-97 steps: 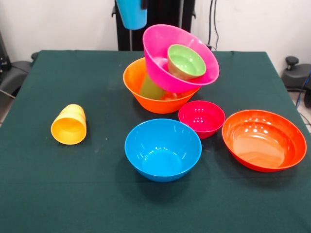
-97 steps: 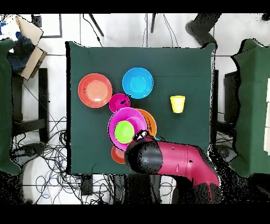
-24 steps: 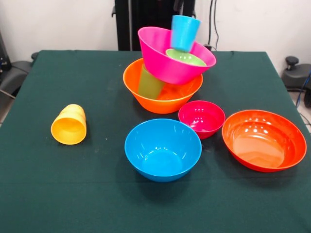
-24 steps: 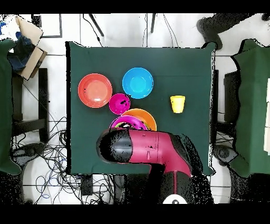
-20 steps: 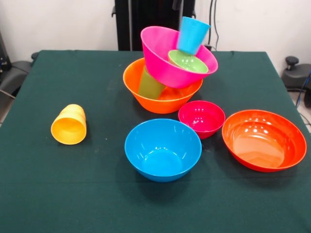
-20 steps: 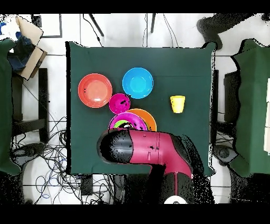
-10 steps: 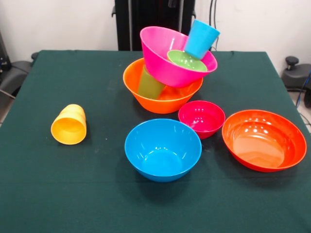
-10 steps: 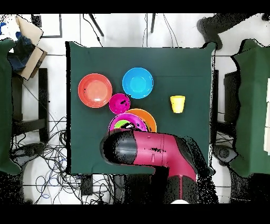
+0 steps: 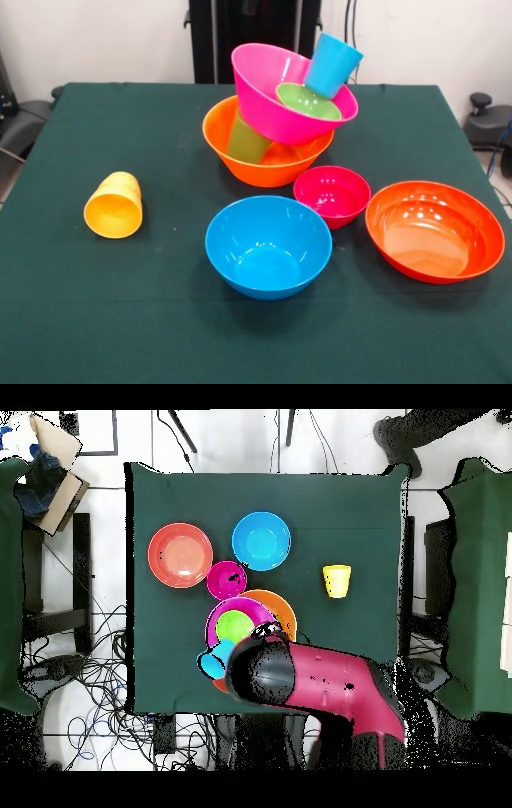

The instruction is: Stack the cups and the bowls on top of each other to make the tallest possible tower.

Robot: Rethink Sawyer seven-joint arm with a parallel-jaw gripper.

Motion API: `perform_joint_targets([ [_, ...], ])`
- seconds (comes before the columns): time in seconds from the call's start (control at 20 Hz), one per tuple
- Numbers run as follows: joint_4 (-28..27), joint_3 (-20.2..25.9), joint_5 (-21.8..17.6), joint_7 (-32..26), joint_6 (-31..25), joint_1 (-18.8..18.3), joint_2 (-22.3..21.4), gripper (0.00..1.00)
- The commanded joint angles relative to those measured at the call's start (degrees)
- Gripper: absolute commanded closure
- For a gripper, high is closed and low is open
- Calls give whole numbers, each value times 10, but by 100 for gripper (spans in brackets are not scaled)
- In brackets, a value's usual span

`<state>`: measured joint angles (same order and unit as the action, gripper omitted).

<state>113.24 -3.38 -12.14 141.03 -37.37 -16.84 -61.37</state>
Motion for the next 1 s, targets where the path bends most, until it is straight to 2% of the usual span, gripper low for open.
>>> perform_joint_targets([
  [0.05, 100, 68, -43, -129, 103, -86, 0, 0],
  [0.35, 152, 111, -89, -172, 165, -189, -8, 0],
  [0.65, 188, 180, -132, -191, 185, -292, -23, 0],
  [0.8, 192, 197, -155, -177, 190, -316, -21, 0],
  [1.0, 169, 188, -204, -141, 195, -304, 9, 0],
])
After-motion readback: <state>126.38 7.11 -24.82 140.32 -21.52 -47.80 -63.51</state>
